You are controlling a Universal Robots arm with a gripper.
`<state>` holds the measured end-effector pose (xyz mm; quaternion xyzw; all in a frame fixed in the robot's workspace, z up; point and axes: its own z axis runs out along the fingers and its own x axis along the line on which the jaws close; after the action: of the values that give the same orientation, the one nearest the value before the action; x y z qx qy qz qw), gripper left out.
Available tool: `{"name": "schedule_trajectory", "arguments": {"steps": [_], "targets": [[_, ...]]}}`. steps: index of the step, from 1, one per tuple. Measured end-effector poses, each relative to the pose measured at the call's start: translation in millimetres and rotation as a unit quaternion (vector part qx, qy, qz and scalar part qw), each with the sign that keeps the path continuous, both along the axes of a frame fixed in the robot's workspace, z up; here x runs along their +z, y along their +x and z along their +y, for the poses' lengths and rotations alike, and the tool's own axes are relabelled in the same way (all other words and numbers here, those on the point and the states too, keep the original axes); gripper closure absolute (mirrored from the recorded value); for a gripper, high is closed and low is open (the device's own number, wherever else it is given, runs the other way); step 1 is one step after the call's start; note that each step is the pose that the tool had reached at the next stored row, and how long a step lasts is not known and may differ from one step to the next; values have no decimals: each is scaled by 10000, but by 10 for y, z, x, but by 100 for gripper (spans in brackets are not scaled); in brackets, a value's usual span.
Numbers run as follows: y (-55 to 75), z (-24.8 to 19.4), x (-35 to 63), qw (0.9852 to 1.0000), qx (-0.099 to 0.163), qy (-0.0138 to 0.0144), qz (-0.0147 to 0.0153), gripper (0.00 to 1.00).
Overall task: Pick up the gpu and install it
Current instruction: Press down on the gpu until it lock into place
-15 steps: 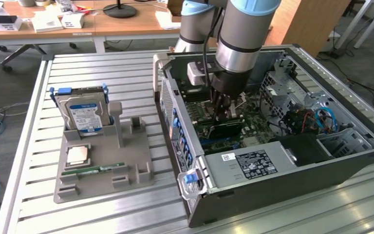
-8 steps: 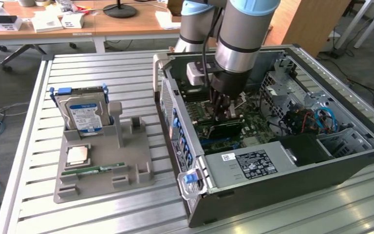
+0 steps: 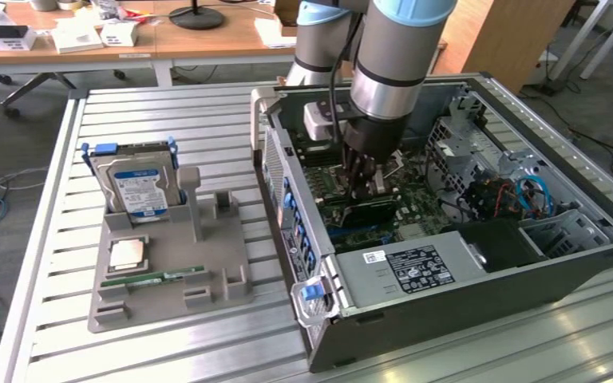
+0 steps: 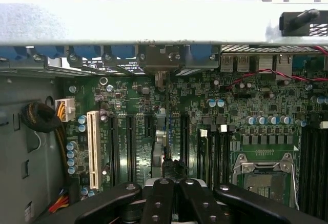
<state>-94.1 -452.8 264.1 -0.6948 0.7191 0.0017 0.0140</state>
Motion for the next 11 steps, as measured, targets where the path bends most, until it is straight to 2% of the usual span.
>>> {"name": "schedule_trajectory", "arguments": {"steps": [11], "targets": [[-1, 2, -17, 10000, 0, 9, -6, 89]]}}
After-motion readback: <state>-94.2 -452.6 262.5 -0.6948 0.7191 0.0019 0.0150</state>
